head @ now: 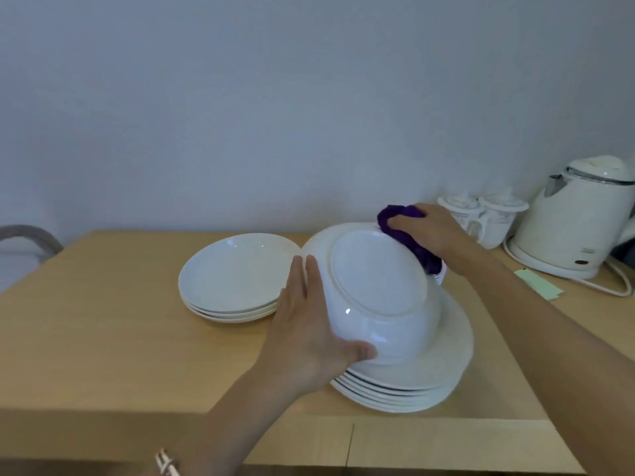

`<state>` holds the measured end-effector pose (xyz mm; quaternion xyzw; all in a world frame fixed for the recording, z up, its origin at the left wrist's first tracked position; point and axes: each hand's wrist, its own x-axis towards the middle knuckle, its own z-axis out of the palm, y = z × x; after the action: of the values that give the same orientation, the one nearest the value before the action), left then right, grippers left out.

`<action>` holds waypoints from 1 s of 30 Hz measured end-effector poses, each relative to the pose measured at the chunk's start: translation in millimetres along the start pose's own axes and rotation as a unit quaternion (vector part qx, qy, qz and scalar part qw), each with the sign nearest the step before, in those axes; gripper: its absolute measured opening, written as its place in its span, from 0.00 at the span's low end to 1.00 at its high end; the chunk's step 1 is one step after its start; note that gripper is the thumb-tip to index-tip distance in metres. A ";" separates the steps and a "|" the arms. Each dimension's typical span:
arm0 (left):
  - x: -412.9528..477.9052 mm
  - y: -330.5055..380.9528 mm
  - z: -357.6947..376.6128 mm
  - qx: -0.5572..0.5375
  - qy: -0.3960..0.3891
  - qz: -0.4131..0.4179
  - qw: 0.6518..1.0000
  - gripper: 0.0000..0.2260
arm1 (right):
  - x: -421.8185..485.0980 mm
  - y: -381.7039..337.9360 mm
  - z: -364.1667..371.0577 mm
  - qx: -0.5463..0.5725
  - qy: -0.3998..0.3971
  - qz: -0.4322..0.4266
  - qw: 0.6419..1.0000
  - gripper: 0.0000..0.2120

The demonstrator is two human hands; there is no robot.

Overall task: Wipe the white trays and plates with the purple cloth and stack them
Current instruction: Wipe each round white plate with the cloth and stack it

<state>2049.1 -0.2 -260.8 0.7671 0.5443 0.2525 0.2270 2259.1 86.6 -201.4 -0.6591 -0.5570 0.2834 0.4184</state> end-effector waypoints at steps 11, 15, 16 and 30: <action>5.1 -3.2 1.4 -0.004 0.029 0.007 1.000 0.60 | -129.5 39.4 7.1 -0.021 -0.024 -0.154 0.988 0.26; 5.9 -5.3 4.5 -0.011 0.040 0.007 0.999 0.63 | -146.8 32.0 28.2 -0.101 -0.047 -0.256 0.960 0.37; 6.1 -6.6 5.9 -0.012 0.040 0.006 0.999 0.63 | -143.0 28.6 32.2 -0.099 -0.036 -0.260 0.960 0.36; 8.9 -9.8 9.2 0.019 0.038 0.016 0.999 0.60 | -8.0 -27.1 47.6 -0.143 0.035 -0.210 0.967 0.31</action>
<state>2050.4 10.5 -272.8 0.7699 0.5448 0.2744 0.1875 2203.9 90.8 -202.0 -0.5895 -0.7027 0.0833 0.3896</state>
